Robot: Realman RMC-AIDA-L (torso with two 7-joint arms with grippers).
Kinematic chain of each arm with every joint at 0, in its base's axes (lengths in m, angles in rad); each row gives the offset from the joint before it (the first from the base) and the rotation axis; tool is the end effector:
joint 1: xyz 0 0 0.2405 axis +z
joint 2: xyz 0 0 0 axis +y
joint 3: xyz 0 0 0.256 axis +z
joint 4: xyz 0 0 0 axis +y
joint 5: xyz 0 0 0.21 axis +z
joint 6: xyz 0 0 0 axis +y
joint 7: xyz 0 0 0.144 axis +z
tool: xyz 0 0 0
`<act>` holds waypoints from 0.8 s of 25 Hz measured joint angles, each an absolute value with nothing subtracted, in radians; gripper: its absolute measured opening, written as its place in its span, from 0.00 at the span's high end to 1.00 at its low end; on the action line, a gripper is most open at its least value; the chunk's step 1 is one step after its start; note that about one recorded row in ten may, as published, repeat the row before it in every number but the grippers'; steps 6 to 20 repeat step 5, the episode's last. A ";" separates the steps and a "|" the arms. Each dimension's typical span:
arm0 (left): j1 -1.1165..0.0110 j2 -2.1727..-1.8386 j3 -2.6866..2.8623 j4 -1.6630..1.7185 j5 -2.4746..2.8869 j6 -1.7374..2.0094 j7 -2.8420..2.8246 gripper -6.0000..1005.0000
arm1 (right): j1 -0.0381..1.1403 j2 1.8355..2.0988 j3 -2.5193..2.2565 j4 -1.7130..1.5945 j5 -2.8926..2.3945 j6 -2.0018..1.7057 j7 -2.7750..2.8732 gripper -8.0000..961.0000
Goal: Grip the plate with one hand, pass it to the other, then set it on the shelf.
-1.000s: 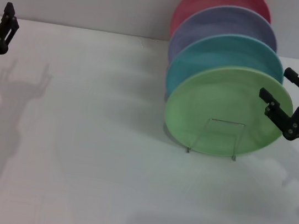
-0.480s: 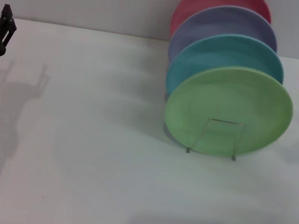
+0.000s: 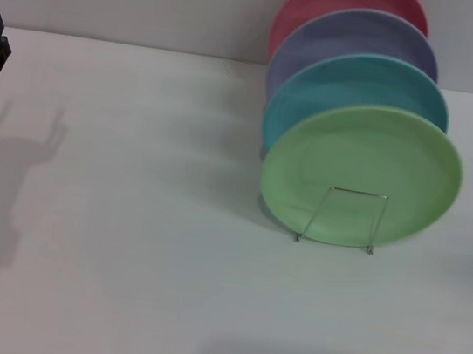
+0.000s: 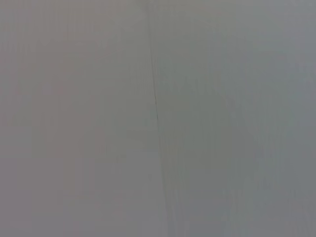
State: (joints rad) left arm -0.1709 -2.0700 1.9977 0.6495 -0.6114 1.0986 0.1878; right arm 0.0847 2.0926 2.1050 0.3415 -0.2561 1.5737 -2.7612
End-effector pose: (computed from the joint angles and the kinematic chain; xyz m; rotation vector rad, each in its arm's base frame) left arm -0.2952 0.3130 0.0112 -1.4313 -0.3461 -0.6946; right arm 0.3705 0.2241 0.0994 -1.1961 0.2893 0.8702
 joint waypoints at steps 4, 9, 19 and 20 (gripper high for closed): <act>-0.189 -2.071 1.998 0.603 -0.608 1.126 0.187 0.21 | 0.094 2.092 2.102 0.325 -0.250 1.572 -2.761 0.14; -0.200 -2.072 2.002 0.571 -0.608 1.153 0.187 0.21 | 0.096 2.092 2.102 0.321 -0.250 1.573 -2.761 0.14; -0.200 -2.072 2.002 0.571 -0.608 1.153 0.187 0.21 | 0.096 2.092 2.102 0.321 -0.250 1.573 -2.761 0.14; -0.200 -2.072 2.002 0.571 -0.608 1.153 0.187 0.21 | 0.096 2.092 2.102 0.321 -0.250 1.573 -2.761 0.14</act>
